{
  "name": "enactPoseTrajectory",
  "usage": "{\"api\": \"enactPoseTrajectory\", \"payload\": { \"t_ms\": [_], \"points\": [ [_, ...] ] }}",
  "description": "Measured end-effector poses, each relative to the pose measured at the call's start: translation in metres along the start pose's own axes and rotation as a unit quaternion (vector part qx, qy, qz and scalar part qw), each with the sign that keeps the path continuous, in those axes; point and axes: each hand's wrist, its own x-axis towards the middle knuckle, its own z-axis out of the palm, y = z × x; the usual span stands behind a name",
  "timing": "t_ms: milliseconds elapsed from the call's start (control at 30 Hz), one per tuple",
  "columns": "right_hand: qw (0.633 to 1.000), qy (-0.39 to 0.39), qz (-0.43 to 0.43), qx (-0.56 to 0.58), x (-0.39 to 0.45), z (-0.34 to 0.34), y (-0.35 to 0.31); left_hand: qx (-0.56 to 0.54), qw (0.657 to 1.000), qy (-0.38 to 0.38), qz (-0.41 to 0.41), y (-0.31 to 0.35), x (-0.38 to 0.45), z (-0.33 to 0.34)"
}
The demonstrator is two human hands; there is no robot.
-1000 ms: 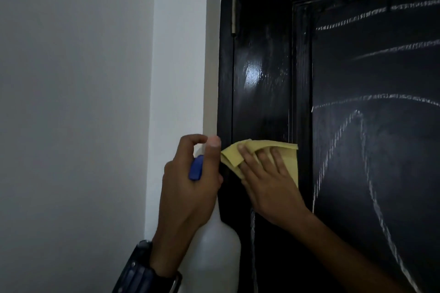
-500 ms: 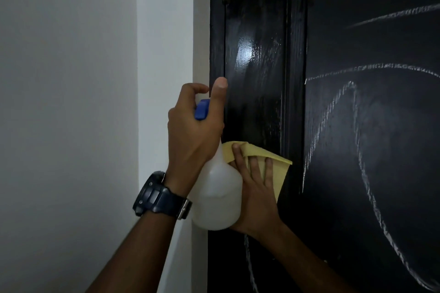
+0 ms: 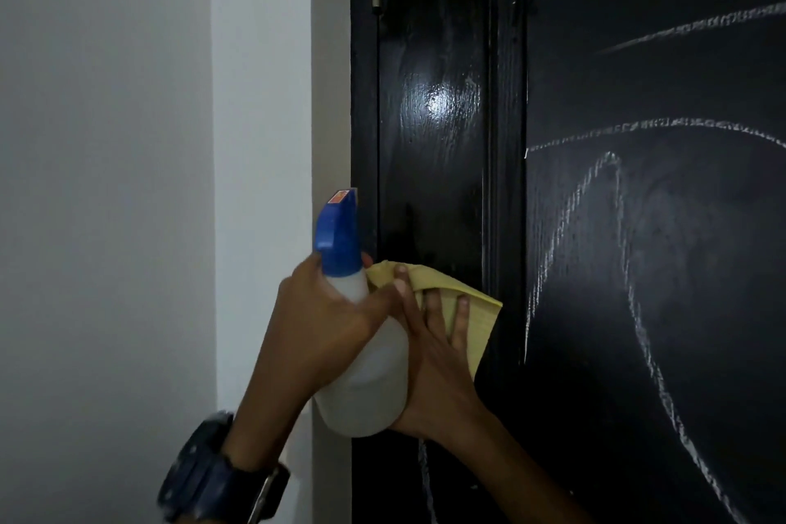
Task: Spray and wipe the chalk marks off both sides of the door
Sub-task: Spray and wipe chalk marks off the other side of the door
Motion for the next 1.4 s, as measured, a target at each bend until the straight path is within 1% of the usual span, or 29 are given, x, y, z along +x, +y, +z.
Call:
{"api": "enactPoseTrajectory", "payload": {
  "t_ms": [67,133,200,267,367,433,533,567,600,667,733,800,867,1000,1133,1167,1200,1233,1267,1300,1333,1367,1400],
  "points": [
    [0.999,0.013,0.002,-0.035,0.003,-0.002,0.006,-0.029,1.000,0.007,-0.001,-0.005,-0.006,-0.006],
    [0.990,0.082,-0.015,-0.114,0.020,-0.016,0.018,-0.045,0.999,0.012,-0.002,-0.003,-0.009,-0.011],
    [0.972,0.152,-0.026,-0.178,0.050,-0.041,0.035,-0.054,0.998,0.006,-0.011,0.000,-0.014,-0.013],
    [0.960,0.176,-0.038,-0.213,0.076,-0.061,0.047,-0.063,0.998,0.008,-0.027,0.000,-0.020,-0.014],
    [0.950,0.176,-0.053,-0.254,0.076,-0.059,0.048,-0.077,0.995,0.029,-0.059,-0.003,-0.029,-0.016],
    [0.953,0.152,-0.065,-0.252,0.045,-0.038,0.050,-0.084,0.993,0.033,-0.077,-0.005,-0.036,-0.020],
    [0.969,0.103,-0.066,-0.215,-0.021,0.001,0.054,-0.078,0.993,0.029,-0.085,-0.007,-0.045,-0.024],
    [0.971,0.099,-0.064,-0.208,-0.032,0.005,0.055,-0.080,0.993,0.024,-0.088,-0.007,-0.049,-0.025],
    [0.970,0.103,-0.066,-0.208,-0.027,-0.001,0.057,-0.086,0.992,0.020,-0.089,-0.008,-0.051,-0.025],
    [0.964,0.145,-0.059,-0.216,0.012,-0.031,0.061,-0.091,0.992,0.012,-0.089,-0.010,-0.054,-0.023],
    [0.958,0.195,-0.030,-0.207,0.067,-0.075,0.063,-0.090,0.992,0.003,-0.088,-0.011,-0.055,-0.021],
    [0.952,0.222,-0.008,-0.211,0.097,-0.099,0.065,-0.093,0.991,0.004,-0.091,-0.010,-0.055,-0.018],
    [0.949,0.223,-0.006,-0.224,0.094,-0.090,0.064,-0.097,0.991,0.011,-0.092,-0.009,-0.054,-0.015],
    [0.942,0.210,-0.016,-0.261,0.054,-0.047,0.068,-0.097,0.991,0.004,-0.091,-0.008,-0.051,-0.007],
    [0.952,0.202,-0.025,-0.229,0.053,-0.057,0.064,-0.094,0.993,-0.010,-0.072,-0.004,-0.042,-0.001],
    [0.959,0.199,-0.036,-0.200,0.052,-0.058,0.064,-0.097,0.993,-0.011,-0.068,-0.002,-0.039,0.001],
    [0.970,0.204,-0.039,-0.123,0.049,-0.062,0.062,-0.098,0.993,-0.015,-0.066,-0.001,-0.036,0.002],
    [0.974,0.225,-0.019,0.003,0.045,-0.070,0.056,-0.098,0.993,-0.021,-0.066,0.000,-0.034,0.004],
    [0.948,0.263,0.032,0.174,0.038,-0.084,0.047,-0.099,0.992,-0.028,-0.069,0.000,-0.032,0.006],
    [0.878,0.305,0.110,0.353,0.029,-0.098,0.041,-0.102,0.992,-0.035,-0.072,0.001,-0.030,0.009],
    [0.773,0.323,0.184,0.514,0.019,-0.116,0.036,-0.105,0.991,-0.040,-0.075,0.000,-0.029,0.013],
    [0.659,0.331,0.228,0.636,0.008,-0.135,0.038,-0.109,0.990,-0.042,-0.078,0.000,-0.027,0.017],
    [0.570,0.334,0.244,0.710,-0.005,-0.157,0.042,-0.116,0.989,-0.045,-0.083,0.001,-0.026,0.022]
  ]
}}
